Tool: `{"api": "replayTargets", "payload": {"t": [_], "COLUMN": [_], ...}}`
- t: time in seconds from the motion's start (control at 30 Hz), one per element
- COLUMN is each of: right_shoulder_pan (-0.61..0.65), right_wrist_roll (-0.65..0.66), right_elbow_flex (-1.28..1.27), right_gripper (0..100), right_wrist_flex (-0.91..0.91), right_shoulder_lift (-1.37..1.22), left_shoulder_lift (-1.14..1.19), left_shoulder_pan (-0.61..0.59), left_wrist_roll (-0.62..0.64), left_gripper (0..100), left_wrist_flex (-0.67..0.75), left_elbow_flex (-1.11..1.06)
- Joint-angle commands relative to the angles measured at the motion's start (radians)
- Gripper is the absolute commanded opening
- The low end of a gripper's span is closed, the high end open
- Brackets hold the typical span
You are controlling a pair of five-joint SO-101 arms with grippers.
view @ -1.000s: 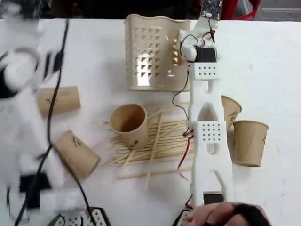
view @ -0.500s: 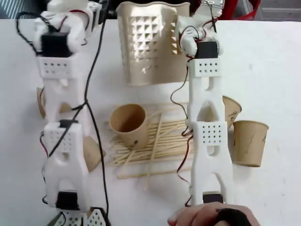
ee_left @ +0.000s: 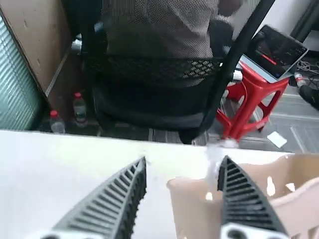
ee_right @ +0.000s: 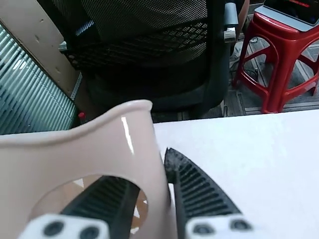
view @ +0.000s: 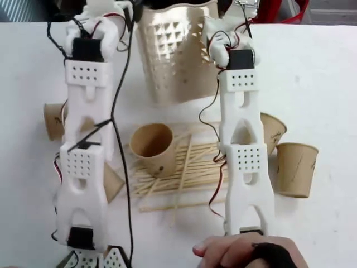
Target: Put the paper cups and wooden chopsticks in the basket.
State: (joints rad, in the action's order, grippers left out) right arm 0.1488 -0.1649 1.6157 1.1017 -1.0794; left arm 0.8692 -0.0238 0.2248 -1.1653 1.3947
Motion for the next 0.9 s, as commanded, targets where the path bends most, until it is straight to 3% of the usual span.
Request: {"api": "replayTargets", "payload": {"t": [0.0,0.27,0.43,0.63,0.87], "right_shoulder_pan": [0.008,0.007,-0.030,-0.048,-0.041], "right_wrist_roll": [0.008,0.014,0.015,0.015,0.014], "right_elbow_flex": [0.041,0.048,0.048,0.046,0.038], "right_gripper": [1.7,1.7,1.7,1.7,1.7], "right_wrist_flex": [-0.053,-0.145,-0.262,-0.266,-0.262], "right_shoulder_lift": [0.093,0.018,-0.039,-0.050,-0.056], "left_shoulder_lift": [-0.012,-0.021,-0.012,-0.010,-0.010], "left_shoulder_pan": [0.027,0.064,0.079,0.041,0.076], "left_wrist_roll": [0.009,-0.071,-0.184,-0.273,-0.445], "left_gripper": [24,24,24,24,24], "left_wrist_flex": [0.018,-0.095,-0.184,-0.199,-0.276], "left_elbow_flex": [-0.041,-0.054,-0.057,-0.064,-0.061]}}
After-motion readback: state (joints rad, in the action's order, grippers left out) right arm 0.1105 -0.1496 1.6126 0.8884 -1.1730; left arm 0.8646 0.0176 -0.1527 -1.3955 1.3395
